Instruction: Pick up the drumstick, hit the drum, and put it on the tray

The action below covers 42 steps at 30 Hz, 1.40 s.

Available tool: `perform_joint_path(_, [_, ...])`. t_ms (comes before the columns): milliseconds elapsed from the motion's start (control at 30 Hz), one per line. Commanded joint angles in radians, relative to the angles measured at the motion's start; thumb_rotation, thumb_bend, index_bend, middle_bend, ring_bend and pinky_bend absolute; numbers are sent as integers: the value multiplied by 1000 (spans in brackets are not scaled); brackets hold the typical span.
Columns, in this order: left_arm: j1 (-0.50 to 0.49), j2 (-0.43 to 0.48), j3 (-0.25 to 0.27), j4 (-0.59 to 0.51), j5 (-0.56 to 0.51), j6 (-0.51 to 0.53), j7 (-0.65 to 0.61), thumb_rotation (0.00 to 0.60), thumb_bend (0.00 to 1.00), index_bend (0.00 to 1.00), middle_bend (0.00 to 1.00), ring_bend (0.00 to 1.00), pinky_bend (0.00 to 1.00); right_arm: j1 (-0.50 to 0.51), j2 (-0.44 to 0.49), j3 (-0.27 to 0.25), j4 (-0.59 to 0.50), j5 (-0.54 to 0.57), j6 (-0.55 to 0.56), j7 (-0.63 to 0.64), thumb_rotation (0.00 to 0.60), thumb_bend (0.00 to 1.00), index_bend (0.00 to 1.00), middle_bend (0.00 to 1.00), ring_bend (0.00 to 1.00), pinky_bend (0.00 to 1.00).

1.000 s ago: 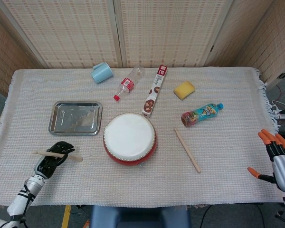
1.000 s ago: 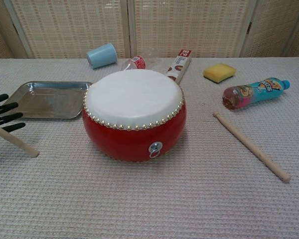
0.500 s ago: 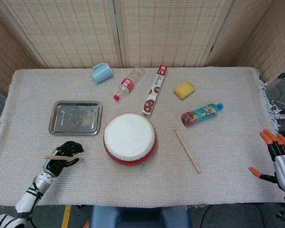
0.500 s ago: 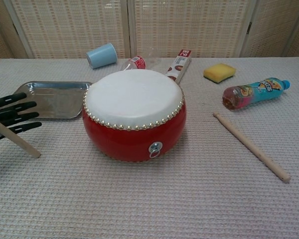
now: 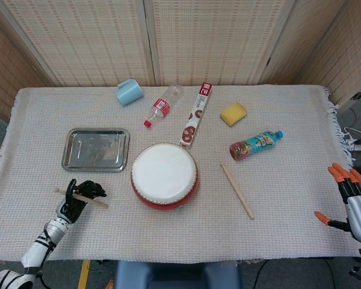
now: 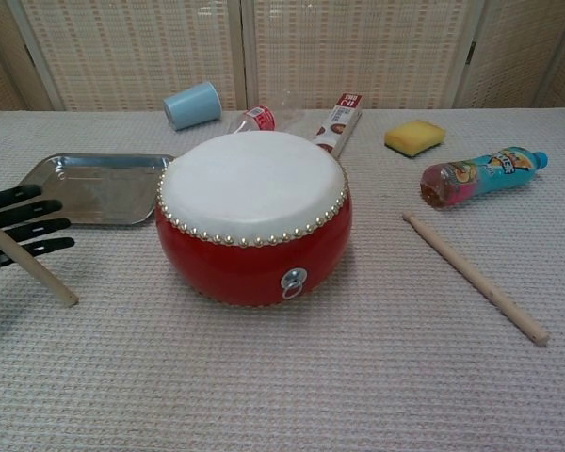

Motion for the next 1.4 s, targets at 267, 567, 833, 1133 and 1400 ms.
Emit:
perform_joint_path(267, [6,-11,-11,-13,-16,9,109,0,142,656,658,566,520,1,2,2,-4,-2,2,-2,600,64,0,19,0,68])
perform_joint_path(567, [13,-33,-8,-26,-17,15,181,0,146,692,684,585,527,-3,5,2,-5,-2,9,2,600,64,0,19,0,68])
perform_joint_path(833, [8,-74,-19,-29,-53,-17,275,0,149,712,726,622,531,-5,5,2,-1,1,10,9,600,65,0,19,0,68])
perform_joint_path(1133, [12,-107,-28,-33,-84,-42,345,0,149,740,761,651,547,-6,4,4,6,6,8,21,600,64,0,19,0,68])
perform_joint_path(1400, [11,-116,-44,-42,-104,-63,398,0,150,765,794,679,568,-8,3,4,10,5,11,29,600,64,0,19,0,68])
